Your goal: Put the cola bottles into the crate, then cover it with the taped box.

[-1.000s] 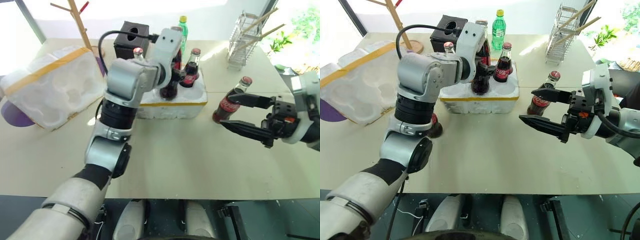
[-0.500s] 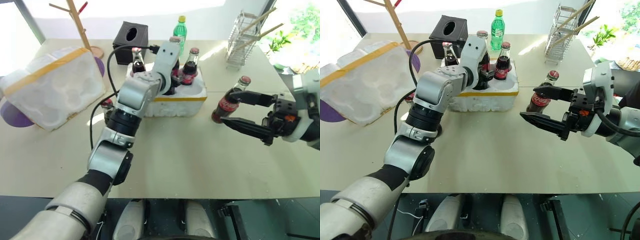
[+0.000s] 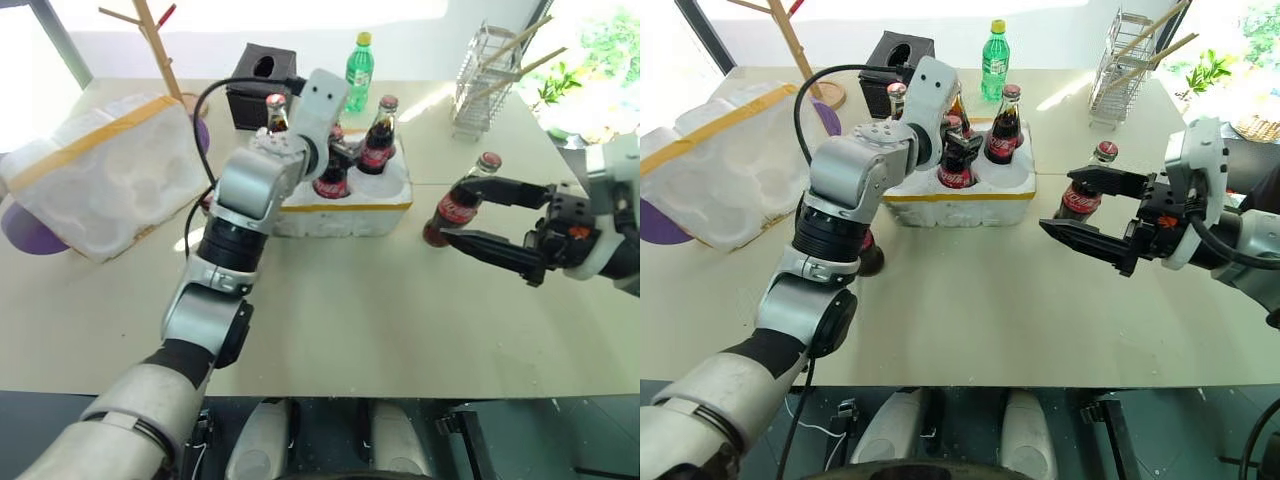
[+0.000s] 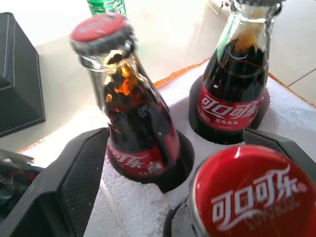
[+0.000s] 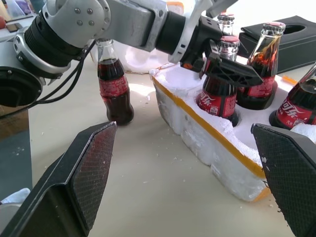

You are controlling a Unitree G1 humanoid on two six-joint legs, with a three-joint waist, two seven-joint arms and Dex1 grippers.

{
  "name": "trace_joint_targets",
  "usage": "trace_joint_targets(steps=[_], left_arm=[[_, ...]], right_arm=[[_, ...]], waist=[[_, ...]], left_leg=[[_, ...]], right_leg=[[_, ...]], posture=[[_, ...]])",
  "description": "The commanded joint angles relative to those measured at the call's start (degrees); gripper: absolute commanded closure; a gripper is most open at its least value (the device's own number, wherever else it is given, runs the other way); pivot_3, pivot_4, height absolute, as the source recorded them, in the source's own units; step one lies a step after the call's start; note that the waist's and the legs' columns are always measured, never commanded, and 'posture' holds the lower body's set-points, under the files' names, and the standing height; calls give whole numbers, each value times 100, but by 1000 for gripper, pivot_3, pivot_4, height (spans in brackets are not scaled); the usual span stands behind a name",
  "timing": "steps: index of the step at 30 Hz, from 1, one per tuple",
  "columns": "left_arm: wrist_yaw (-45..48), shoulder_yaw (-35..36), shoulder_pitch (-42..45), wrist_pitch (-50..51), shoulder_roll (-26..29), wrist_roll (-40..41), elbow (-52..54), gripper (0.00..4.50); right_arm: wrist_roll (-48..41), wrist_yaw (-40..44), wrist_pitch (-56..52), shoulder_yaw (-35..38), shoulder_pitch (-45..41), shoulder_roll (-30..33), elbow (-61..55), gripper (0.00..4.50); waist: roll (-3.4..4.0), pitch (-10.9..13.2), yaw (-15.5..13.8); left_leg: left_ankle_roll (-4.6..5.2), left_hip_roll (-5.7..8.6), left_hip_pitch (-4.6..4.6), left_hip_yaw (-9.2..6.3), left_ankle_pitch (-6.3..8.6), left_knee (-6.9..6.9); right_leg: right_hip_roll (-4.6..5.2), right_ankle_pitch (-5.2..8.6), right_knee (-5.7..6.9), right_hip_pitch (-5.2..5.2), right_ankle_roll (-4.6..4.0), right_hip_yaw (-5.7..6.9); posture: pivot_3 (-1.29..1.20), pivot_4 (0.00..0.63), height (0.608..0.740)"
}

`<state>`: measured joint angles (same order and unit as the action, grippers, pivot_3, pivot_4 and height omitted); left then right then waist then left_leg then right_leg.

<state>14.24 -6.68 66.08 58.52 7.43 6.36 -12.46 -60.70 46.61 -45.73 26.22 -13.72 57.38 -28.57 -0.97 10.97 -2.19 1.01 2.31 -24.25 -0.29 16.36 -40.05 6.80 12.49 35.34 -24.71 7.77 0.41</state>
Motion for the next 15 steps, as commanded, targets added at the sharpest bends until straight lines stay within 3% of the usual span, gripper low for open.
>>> trace_joint_targets(steps=[1,15], left_arm=[[314,40,404,281,311,108,466,24],[624,248,1130,860,767,425,990,24]], right_arm=[[77,78,140,18,-109,-13,44,0],[215,291,158,-117,-223,-14,241,0]], waist=[[0,0,3],[0,0,10]], left_leg=[[0,0,0,0,0,0],[0,-1,2,0,0,0]], right_leg=[[0,0,0,0,0,0],[-3,0,0,1,0,0]], posture=[[0,150,740],[0,150,740]])
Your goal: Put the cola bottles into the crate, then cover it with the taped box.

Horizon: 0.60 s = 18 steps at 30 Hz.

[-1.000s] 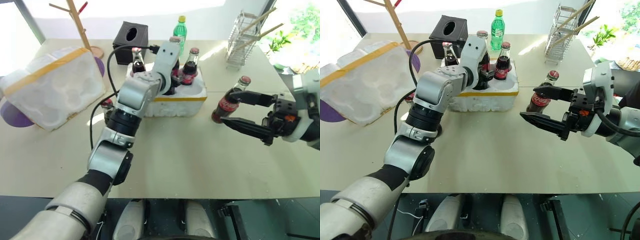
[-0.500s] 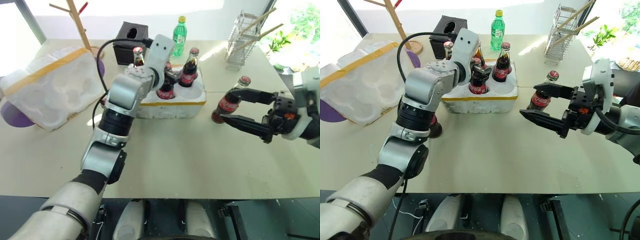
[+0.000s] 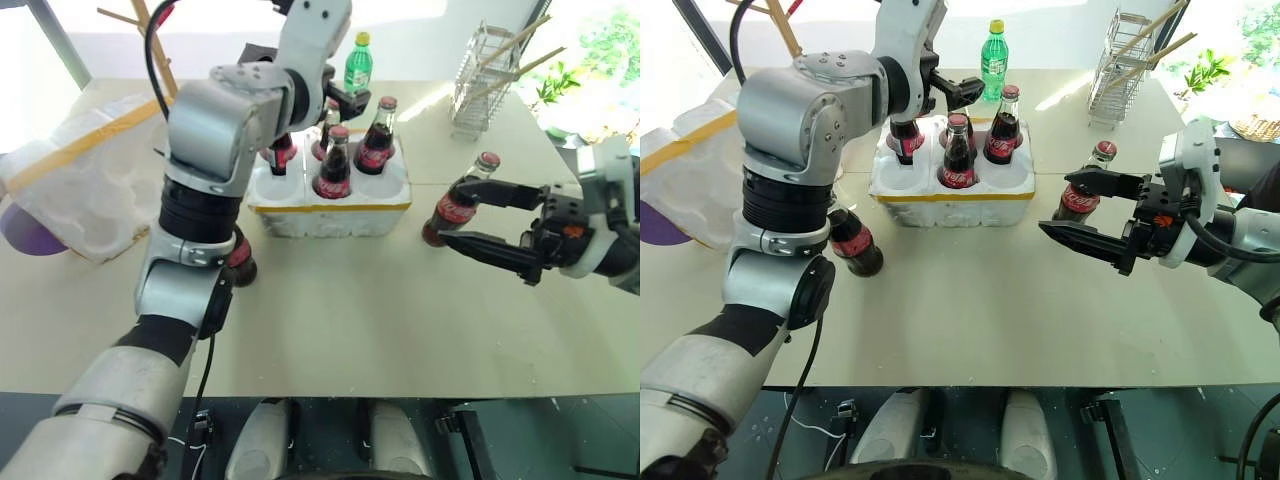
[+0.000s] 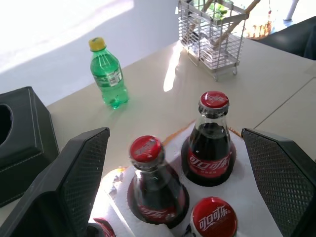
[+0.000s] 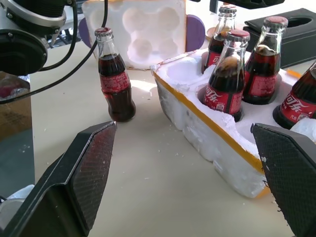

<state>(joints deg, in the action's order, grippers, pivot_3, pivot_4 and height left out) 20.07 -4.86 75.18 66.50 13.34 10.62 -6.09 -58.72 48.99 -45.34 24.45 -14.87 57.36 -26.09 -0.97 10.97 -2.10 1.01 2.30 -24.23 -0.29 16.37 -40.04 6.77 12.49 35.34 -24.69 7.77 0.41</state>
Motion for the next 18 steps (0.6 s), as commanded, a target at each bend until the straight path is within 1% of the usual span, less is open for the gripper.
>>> trace_joint_targets(steps=[1,6,9,12,14,16,18], left_arm=[[66,33,218,50,265,-17,402,24],[210,-9,245,-237,778,-120,227,24],[362,223,283,-668,1006,-30,-102,24],[851,667,306,-1078,1172,401,-289,24],[1465,979,293,-1087,1391,868,-299,24],[1882,1169,273,-1083,1577,1183,-320,24],[2250,1394,214,-1361,1764,1426,-399,24]], right_arm=[[32,53,118,54,-112,-12,5,0],[101,59,112,28,-104,-26,27,0],[104,61,91,26,-122,-20,42,0],[86,71,64,57,-125,6,66,0],[79,98,53,75,-129,30,95,0],[81,122,50,79,-137,46,124,0],[89,143,44,62,-163,57,163,0]], waist=[[0,0,0],[0,0,2],[0,0,-6],[0,0,-5],[0,0,3],[0,0,15],[0,0,26]], left_leg=[[0,0,0,0,0,0],[-1,-1,1,0,0,0],[-1,0,1,0,0,0],[-1,0,1,0,-1,0],[-1,-1,1,0,-1,0],[-1,-1,1,0,-1,1],[-1,-2,1,1,-1,1]], right_leg=[[0,0,0,0,0,0],[-1,0,1,0,0,0],[0,0,1,0,0,0],[0,0,0,0,0,0],[0,0,0,0,0,0],[0,0,0,-1,0,0],[-1,0,1,-1,0,0]], posture=[[0,150,740],[0,150,740],[0,150,740],[0,150,740],[0,150,740],[0,150,740],[0,150,740]])
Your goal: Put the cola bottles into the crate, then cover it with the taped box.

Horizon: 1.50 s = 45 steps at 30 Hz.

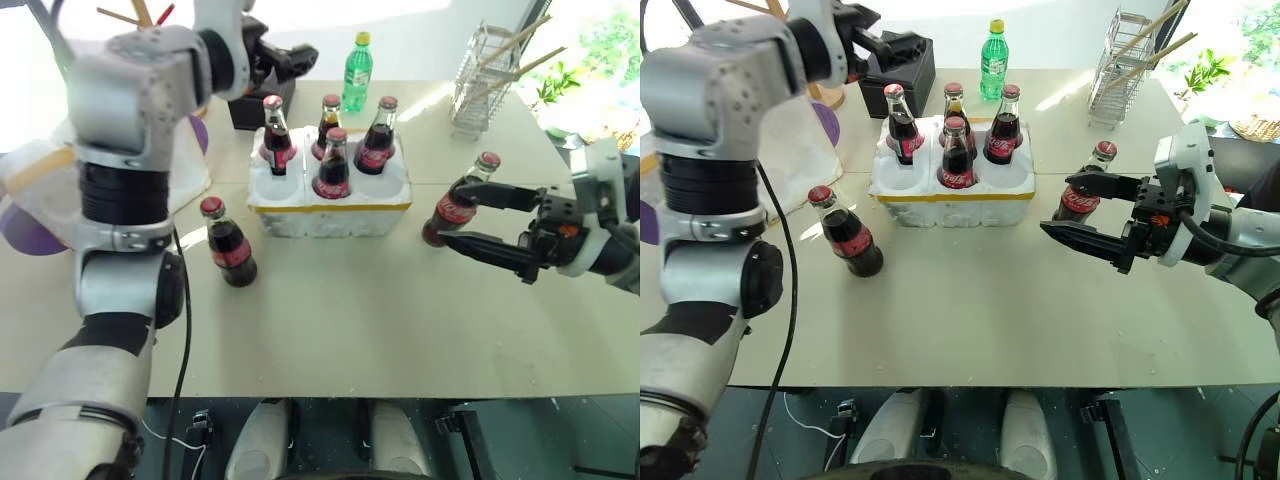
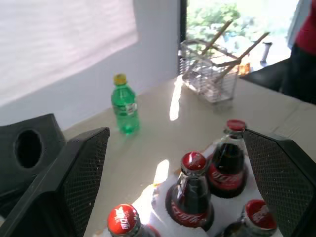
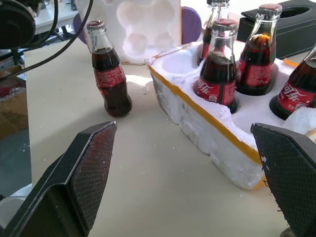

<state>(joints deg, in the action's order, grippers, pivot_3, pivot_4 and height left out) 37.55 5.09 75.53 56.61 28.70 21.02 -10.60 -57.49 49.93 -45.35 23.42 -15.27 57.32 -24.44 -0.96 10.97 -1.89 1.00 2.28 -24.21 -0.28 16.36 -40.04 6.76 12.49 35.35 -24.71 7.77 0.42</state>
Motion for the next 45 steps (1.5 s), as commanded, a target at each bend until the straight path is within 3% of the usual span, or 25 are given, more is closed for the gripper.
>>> trace_joint_targets(steps=[1,7,11,13,18,26,32,36,45], left_arm=[[653,478,153,-444,339,473,-13,24],[2172,1133,-85,-463,1591,1222,-750,24],[4004,1167,-887,-572,2907,1530,-972,24],[4243,1140,-1136,-667,3162,1544,-1064,24],[4933,1318,-2716,-966,3624,1679,-371,24],[4890,2018,-5457,-2556,3350,1314,1010,24],[4645,2103,-6481,-3234,2960,1252,1631,24],[4083,1785,-6523,-3770,2634,897,1582,24],[3341,1227,-6199,-3862,2049,765,1374,24]], right_arm=[[-32,61,38,157,-133,67,13,0],[1,206,-20,159,-152,145,108,0],[24,297,-74,137,-186,186,238,0],[39,337,-79,131,-190,192,277,0],[16,593,-151,107,-202,309,387,0],[43,1195,-228,41,-318,637,580,0],[259,1306,-183,-247,-620,618,851,0],[230,1312,-237,-366,-845,555,876,0],[204,1268,-305,-338,-852,459,806,0]], waist=[[0,0,11],[0,0,128],[1,0,199],[1,0,226],[2,0,141],[7,0,144],[9,-1,114],[16,-4,117],[18,-5,126]], left_leg=[[0,0,0,0,0,0],[1,0,4,1,0,1],[3,-4,7,6,2,4],[4,-5,9,6,2,5],[49,-5,22,8,28,0],[52,-9,24,12,31,5],[49,-12,23,12,32,7],[48,-9,23,12,33,10],[48,-5,22,14,33,12]], right_leg=[[0,0,0,0,0,0],[-1,0,16,0,0,0],[-4,0,26,0,-1,0],[-4,1,29,0,-1,0],[1,1,12,19,-2,-2],[6,1,-4,15,-3,-6],[15,1,-7,14,-6,-7],[31,0,-7,10,-8,-7],[24,-2,-6,6,-7,-6]], posture=[[0,150,740],[0,150,740],[0,150,740],[0,150,740],[0,150,740],[0,150,740],[0,150,740],[0,150,740],[0,150,740]])
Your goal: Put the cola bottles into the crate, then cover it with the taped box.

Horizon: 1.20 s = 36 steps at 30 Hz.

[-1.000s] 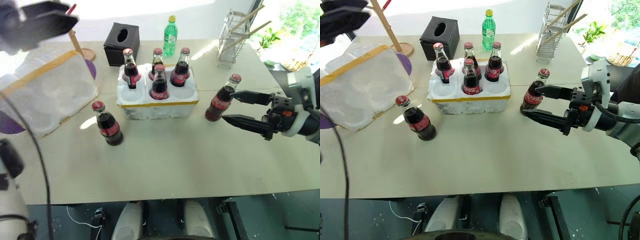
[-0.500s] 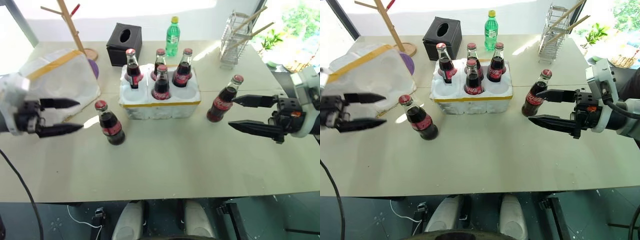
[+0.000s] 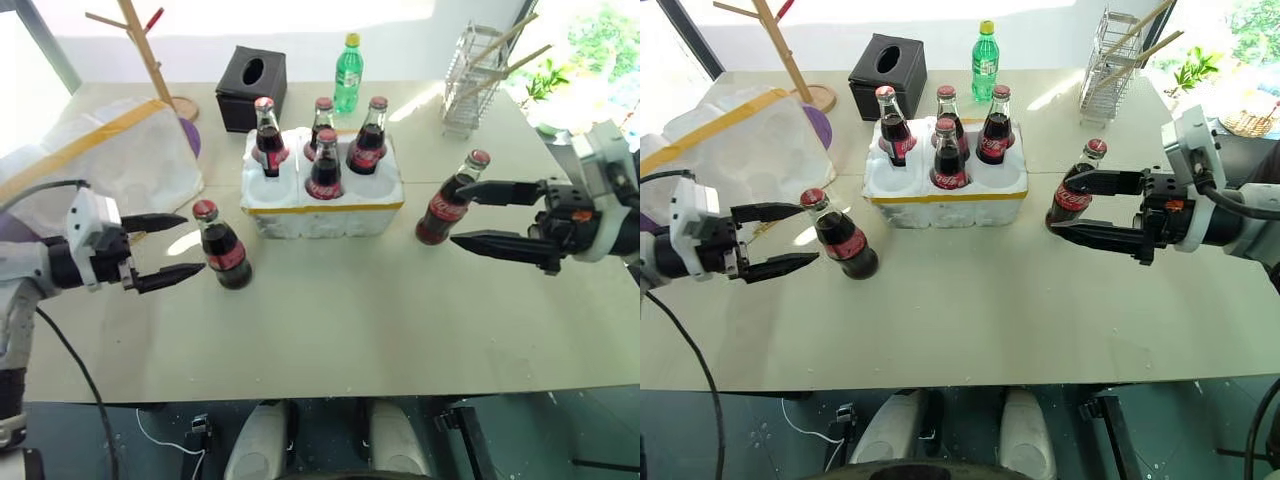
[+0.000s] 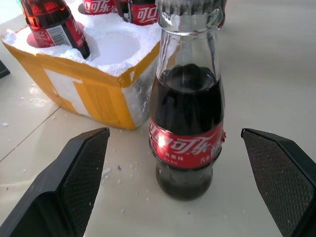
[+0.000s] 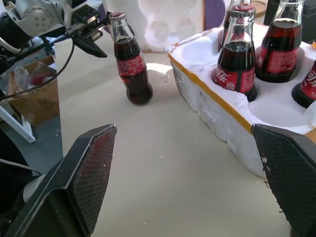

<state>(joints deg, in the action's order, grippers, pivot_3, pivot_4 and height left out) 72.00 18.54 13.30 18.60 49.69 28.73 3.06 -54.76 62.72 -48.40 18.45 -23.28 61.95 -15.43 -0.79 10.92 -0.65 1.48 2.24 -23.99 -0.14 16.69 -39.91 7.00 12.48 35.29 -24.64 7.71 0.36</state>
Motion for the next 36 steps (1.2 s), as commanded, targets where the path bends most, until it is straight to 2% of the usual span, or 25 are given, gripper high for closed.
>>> trace_joint_targets(steps=[1,7,14,17,19,20,22,25,28,30,34,36], left_arm=[[-114,-160,16,-82,-93,-4,13,24],[-163,-514,92,-22,-220,29,82,24],[-428,-905,235,-93,-627,-67,18,24],[-435,-856,239,-26,-738,64,-12,870],[-442,-820,256,39,-725,117,16,1777],[-462,-803,272,89,-705,136,40,1932],[-444,-660,324,384,-519,328,215,1929],[-191,-366,443,1072,-119,1017,606,1929],[-140,-107,1039,1793,156,1810,695,1929],[-253,-97,1515,2037,192,1989,553,1929],[-534,-468,3183,2057,-111,1729,-507,1929],[-531,-900,3799,1456,-371,1031,-1328,1929]], right_arm=[[-76,-20,-10,164,-52,-11,-102,0],[-137,-61,-44,175,-66,-49,-156,0],[-315,-103,-147,194,-77,-112,-390,0],[-546,-74,-283,246,-49,-76,-552,0],[-708,-99,-395,284,-44,-63,-613,0],[-783,-109,-445,301,-46,-58,-634,0],[-748,-138,-374,300,-37,-64,-749,0],[-668,-170,-277,262,-54,-77,-811,0],[-669,-205,-277,213,-81,-94,-785,0],[-642,-214,-258,180,-88,-109,-770,0],[-577,-304,-210,100,-101,-203,-754,0],[-570,-359,-196,103,-77,-258,-781,0]], waist=[[1,0,3],[1,0,-4],[1,0,-3],[1,-1,-5],[1,-1,-7],[1,-1,-9],[1,-1,-8],[1,0,4],[0,2,-16],[0,2,-36],[-2,1,-31],[-1,1,-15]], left_leg=[[0,0,0,0,0,0],[0,0,0,1,0,0],[0,1,0,1,0,0],[0,0,0,0,0,0],[1,1,0,1,0,0],[1,1,0,0,0,0],[1,1,0,0,1,0],[1,0,-5,0,1,0],[1,0,-12,-1,0,0],[0,2,-22,-12,-1,-7],[1,10,-22,-15,-2,-12],[2,11,-19,-12,-2,-13]], right_leg=[[-1,0,1,-1,0,0],[0,0,0,0,0,0],[0,0,0,0,0,0],[-1,0,0,0,0,0],[0,0,0,1,0,0],[1,0,-1,1,0,0],[1,0,-2,2,0,0],[-1,0,-2,-4,0,0],[-2,0,-1,-10,0,0],[-2,0,1,-11,0,7],[-7,-1,-1,-4,1,11],[-10,-2,1,-1,2,11]], posture=[[0,150,740],[0,150,740],[0,150,740],[0,150,740],[0,150,740],[0,150,740],[0,150,740],[0,150,740],[0,150,740],[0,150,740],[0,150,740],[0,150,740]])
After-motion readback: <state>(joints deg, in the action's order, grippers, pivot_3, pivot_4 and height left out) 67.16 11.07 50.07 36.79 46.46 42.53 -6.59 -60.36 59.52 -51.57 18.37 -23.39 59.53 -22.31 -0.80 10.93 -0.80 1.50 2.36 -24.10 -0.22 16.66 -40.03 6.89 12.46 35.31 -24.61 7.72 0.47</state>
